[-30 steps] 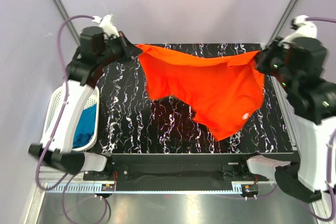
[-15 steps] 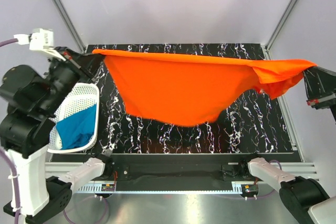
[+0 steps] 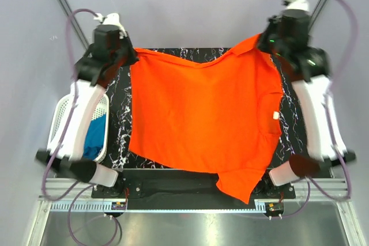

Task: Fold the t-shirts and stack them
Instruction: Flatten the tshirt out

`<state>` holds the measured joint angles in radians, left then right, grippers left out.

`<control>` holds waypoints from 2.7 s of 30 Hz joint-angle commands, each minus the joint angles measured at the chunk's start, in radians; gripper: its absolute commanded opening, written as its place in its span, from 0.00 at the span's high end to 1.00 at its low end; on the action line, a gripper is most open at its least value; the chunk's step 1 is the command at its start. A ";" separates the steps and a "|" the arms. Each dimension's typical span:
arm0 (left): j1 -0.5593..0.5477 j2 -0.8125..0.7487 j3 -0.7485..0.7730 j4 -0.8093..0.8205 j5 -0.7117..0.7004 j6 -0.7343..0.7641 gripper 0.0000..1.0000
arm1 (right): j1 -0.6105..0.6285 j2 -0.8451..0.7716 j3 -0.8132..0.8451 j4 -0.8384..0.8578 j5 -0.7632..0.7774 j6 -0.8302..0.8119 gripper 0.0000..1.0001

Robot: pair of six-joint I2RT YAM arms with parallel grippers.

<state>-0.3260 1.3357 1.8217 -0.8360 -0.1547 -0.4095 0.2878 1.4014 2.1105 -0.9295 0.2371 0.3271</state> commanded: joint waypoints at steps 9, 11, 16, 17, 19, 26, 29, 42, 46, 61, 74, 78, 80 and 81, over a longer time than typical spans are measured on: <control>0.205 0.610 0.065 0.147 0.073 0.107 1.00 | -0.068 0.450 -0.161 0.276 -0.057 -0.101 1.00; 0.214 0.727 0.125 0.149 0.096 0.097 1.00 | -0.079 0.559 -0.104 0.278 -0.088 -0.106 1.00; 0.214 0.847 0.223 0.132 0.104 0.089 1.00 | -0.113 0.738 0.047 0.220 -0.116 -0.123 1.00; 0.216 0.852 0.225 0.132 0.101 0.087 1.00 | -0.114 0.761 0.112 0.206 -0.114 -0.134 1.00; 0.214 0.853 0.222 0.130 0.086 0.089 0.91 | -0.121 0.812 0.153 0.193 -0.122 -0.167 1.00; 0.216 0.748 0.169 0.075 -0.045 0.103 0.22 | -0.165 0.945 0.438 0.020 -0.095 -0.106 0.26; 0.214 0.651 0.084 0.068 -0.045 0.090 0.20 | -0.174 0.993 0.549 -0.161 -0.090 -0.060 0.09; 0.212 0.217 -0.583 0.109 0.142 -0.097 0.40 | -0.174 0.336 -0.513 -0.016 -0.470 0.159 0.00; 0.252 0.165 -0.721 0.126 0.149 -0.228 0.58 | -0.162 0.025 -0.960 0.174 -0.671 0.289 0.10; 0.416 0.224 -0.848 0.290 0.253 -0.480 0.59 | -0.096 -0.450 -1.503 0.247 -0.743 0.506 0.23; 0.418 0.313 -0.878 0.293 0.207 -0.492 0.60 | -0.096 -0.363 -1.526 0.308 -0.725 0.532 0.23; 0.418 0.329 -0.884 0.293 0.189 -0.502 0.58 | -0.096 -0.343 -1.515 0.311 -0.722 0.530 0.23; 0.418 0.333 -0.886 0.293 0.185 -0.502 0.57 | -0.096 -0.338 -1.512 0.313 -0.717 0.530 0.23; 0.418 0.335 -0.888 0.291 0.182 -0.500 0.56 | -0.096 -0.334 -1.512 0.314 -0.716 0.530 0.23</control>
<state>0.0795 1.6089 0.9588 -0.5388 0.0525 -0.8925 0.1871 1.0618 0.5869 -0.6464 -0.4820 0.8478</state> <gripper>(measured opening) 0.430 0.769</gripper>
